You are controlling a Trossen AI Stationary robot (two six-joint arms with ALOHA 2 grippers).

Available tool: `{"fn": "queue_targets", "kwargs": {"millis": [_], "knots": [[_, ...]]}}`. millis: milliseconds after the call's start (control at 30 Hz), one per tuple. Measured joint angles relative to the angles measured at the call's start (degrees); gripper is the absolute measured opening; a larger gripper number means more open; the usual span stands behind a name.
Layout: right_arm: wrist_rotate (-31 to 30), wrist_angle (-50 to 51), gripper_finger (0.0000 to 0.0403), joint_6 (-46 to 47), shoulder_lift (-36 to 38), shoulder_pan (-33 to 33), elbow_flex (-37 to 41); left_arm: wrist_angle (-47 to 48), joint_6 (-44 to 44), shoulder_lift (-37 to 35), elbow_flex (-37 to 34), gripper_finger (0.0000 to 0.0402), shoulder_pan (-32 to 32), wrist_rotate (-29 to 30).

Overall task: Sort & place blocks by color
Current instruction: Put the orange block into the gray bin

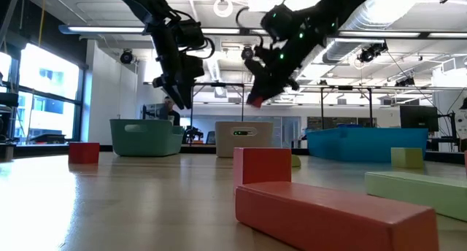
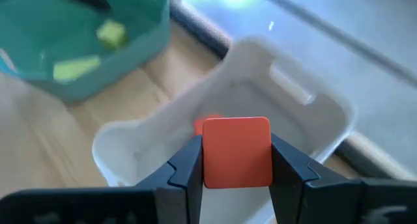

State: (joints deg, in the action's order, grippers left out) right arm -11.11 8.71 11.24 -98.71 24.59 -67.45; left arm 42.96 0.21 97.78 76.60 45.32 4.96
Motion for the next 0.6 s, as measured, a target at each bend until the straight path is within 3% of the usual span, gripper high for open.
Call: {"fn": "queue_targets", "kwargs": {"millis": [267, 500, 600], "knots": [[5.36, 0.65, 0.0105, 3.94, -4.27, -0.15, 0.03, 0.11, -0.01, 0.0, 0.0, 0.0168, 0.0, -0.44], [5.19, 1.12, 0.0105, 5.9, -4.33, -0.13, 0.03, 0.09, 0.02, 0.0, 0.0, 0.0168, 0.0, -0.43], [4.29, 1.13, 0.014, 6.75, -4.33, -0.1, 0.03, 0.09, 0.02, 0.0, 0.0, 0.0168, 0.0, -0.4]]}}
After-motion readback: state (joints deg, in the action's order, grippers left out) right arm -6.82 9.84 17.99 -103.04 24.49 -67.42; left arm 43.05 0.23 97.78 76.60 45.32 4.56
